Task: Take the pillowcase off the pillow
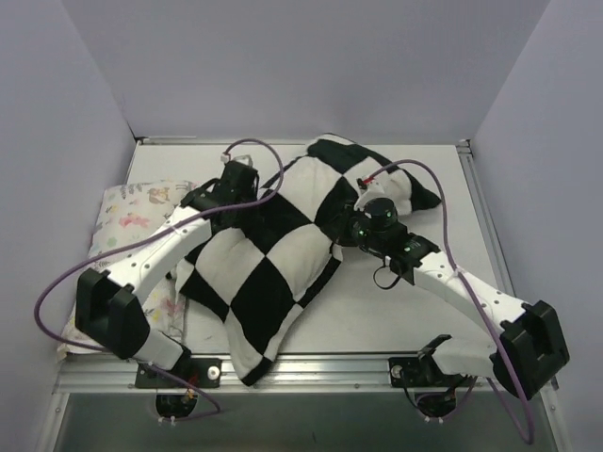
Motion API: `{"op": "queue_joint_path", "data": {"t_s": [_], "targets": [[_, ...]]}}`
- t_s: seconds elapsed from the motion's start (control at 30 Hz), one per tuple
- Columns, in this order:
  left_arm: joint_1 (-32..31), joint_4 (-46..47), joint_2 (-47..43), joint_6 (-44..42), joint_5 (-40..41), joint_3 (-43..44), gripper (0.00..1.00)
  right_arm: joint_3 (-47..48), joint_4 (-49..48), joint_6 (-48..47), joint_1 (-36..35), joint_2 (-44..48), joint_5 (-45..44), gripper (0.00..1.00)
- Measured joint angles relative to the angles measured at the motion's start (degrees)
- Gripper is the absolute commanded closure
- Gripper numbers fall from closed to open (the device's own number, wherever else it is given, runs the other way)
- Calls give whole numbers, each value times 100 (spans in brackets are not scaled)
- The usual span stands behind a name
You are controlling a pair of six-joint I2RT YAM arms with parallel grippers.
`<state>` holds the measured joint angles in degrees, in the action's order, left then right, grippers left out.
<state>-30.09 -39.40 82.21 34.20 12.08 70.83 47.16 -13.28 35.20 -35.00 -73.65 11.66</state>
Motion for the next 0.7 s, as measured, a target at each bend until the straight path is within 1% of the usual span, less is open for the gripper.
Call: {"op": "queue_joint_path", "data": {"t_s": [0.07,0.17,0.27,0.43,0.47,0.5,0.53,0.57,0.6,0.63,0.67,0.7], "targets": [[-74,17,553,-33,-101,632,100,-197,190,20,-57,439,-232,100],[-70,-129,1425,-122,-125,1685,100,-195,345,4,-339,511,-520,100],[-2,-249,2155,-197,-149,2573,100,15,413,-7,-490,66,-492,100],[243,-538,2826,-332,-236,3512,100,868,662,-4,-564,-986,-197,100],[319,-610,2903,-350,-284,3654,99,1060,750,-11,-597,-1115,-203,93],[382,-664,2944,-365,-326,3744,93,1237,846,-31,-632,-1200,-214,82],[431,-704,2957,-396,-339,3786,84,1394,935,-76,-664,-1237,-240,67],[463,-737,2957,-450,-328,3799,79,1482,1036,-94,-684,-1231,-236,44],[474,-754,2953,-481,-299,3799,74,1541,1158,-116,-713,-1178,-238,36],[474,-754,2946,-514,-267,3799,68,1574,1283,-188,-750,-1097,-236,31],[463,-752,2942,-546,-240,3799,54,1582,1419,-254,-765,-979,-251,26],[437,-752,2924,-581,-219,3799,50,1585,1585,-306,-811,-796,-278,24]]}}
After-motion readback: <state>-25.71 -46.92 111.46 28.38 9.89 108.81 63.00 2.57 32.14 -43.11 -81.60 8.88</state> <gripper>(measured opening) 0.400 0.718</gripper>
